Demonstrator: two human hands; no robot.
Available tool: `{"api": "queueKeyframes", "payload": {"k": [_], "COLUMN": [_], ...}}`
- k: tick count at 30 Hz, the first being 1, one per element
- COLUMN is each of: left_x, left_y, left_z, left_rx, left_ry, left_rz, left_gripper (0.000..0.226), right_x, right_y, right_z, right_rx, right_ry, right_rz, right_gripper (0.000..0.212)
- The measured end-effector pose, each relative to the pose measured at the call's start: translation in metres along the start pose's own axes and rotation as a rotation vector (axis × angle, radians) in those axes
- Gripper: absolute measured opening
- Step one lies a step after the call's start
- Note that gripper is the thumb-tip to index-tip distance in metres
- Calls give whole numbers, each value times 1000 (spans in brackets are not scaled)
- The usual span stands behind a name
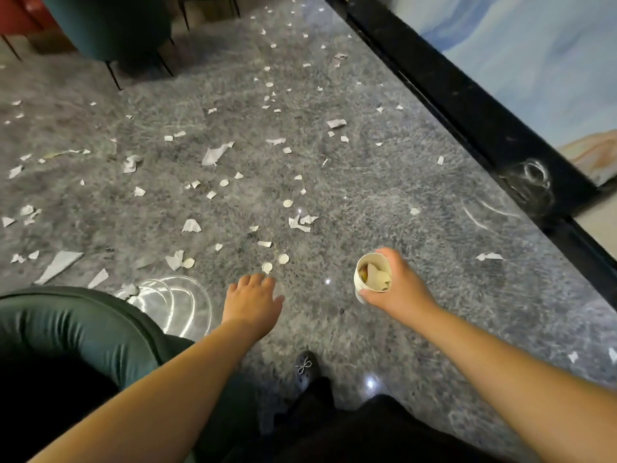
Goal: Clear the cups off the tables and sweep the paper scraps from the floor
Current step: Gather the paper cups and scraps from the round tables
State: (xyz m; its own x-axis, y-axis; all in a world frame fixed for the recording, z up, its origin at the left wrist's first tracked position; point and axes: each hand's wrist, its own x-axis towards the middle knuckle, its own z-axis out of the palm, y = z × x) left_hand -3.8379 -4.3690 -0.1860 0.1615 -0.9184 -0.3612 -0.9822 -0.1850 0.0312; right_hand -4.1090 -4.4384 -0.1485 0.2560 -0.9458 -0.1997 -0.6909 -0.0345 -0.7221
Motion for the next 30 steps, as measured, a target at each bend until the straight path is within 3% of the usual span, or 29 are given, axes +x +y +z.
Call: {"api": "queueKeyframes", "payload": {"k": [5, 10, 16, 19, 24, 30], "left_x": [65, 118, 188, 230, 296, 359], "left_y": [-26, -46, -77, -93, -111, -141], "left_z": [-34, -63, -88, -105, -139, -178], "left_rx": [-10, -39, -78, -82, -125, -147], "left_ry": [19, 41, 60, 70, 49, 72], "left_rz": [-21, -43, -136, -198, -310, -413], "left_gripper": [49, 47, 49, 49, 49, 51], "right_x": [86, 152, 253, 319, 424, 520], "right_y": [-47, -75, -94, -103, -134, -180], "right_z": [-7, -2, 10, 18, 17, 19], "right_rx": [25, 64, 65, 43, 29, 47], "right_ry": [14, -2, -120, -179, -262, -320], "right_rz": [-43, -48, -90, -106, -199, -275], "right_gripper": [60, 63, 57, 69, 70, 62]}}
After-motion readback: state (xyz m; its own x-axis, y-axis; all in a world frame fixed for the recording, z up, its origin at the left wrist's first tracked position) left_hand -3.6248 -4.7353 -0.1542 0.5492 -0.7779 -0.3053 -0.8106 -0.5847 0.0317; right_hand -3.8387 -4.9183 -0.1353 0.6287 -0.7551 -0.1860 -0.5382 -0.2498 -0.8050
